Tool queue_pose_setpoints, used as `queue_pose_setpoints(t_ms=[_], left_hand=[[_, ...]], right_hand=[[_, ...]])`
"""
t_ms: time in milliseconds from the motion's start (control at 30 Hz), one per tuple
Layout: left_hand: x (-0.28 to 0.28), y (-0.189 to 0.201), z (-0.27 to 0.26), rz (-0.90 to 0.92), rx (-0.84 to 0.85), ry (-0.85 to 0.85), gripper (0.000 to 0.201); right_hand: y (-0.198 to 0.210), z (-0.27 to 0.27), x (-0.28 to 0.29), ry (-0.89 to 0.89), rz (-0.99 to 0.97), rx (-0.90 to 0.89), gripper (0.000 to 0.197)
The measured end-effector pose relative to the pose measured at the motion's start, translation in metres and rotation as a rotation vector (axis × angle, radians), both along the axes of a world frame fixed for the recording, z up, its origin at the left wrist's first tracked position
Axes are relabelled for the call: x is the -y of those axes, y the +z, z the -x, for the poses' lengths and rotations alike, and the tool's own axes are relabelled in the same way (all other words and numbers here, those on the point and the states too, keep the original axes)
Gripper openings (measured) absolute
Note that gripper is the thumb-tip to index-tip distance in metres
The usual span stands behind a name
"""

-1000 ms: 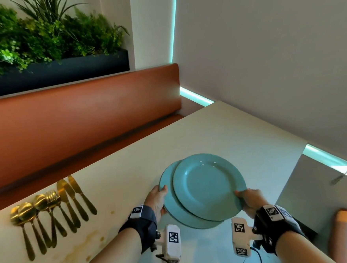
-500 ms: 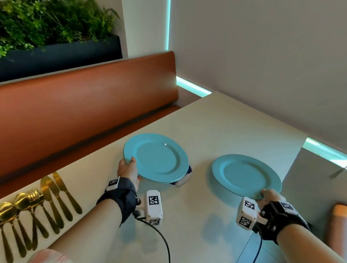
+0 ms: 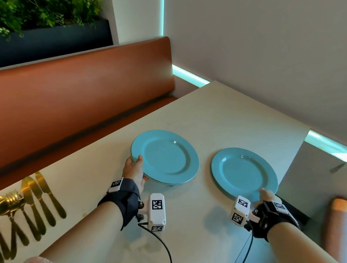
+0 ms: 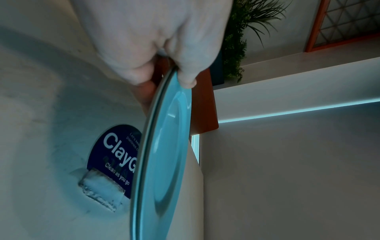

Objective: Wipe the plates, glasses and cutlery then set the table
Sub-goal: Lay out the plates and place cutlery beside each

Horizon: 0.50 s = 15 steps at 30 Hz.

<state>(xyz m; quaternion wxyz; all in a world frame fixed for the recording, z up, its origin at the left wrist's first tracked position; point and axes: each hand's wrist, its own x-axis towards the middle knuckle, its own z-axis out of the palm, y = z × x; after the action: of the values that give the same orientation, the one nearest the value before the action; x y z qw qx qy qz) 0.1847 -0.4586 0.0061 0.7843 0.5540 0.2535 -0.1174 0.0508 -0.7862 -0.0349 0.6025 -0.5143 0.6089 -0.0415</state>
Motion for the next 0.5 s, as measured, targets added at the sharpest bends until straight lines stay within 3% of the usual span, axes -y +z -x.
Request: queue_pose_setpoints(t_ms=[100,367,500], left_hand=[[0.001,-0.005,0.001,0.004,0.002,-0.025,0.034],[-0.007,-0.01,0.008,0.007,-0.002,-0.037,0.035],[-0.01,-0.007,0.014,0.023,-0.006,-0.035,0.035]], right_hand=[[0.035,-0.012,-0.014,-0.077,0.024,-0.002,0.049],[0.039,-0.031,-0.001,-0.048,0.11,0.022,0.048],[0.042,-0.025,-0.009,-0.055,0.097,0.041,0.036]])
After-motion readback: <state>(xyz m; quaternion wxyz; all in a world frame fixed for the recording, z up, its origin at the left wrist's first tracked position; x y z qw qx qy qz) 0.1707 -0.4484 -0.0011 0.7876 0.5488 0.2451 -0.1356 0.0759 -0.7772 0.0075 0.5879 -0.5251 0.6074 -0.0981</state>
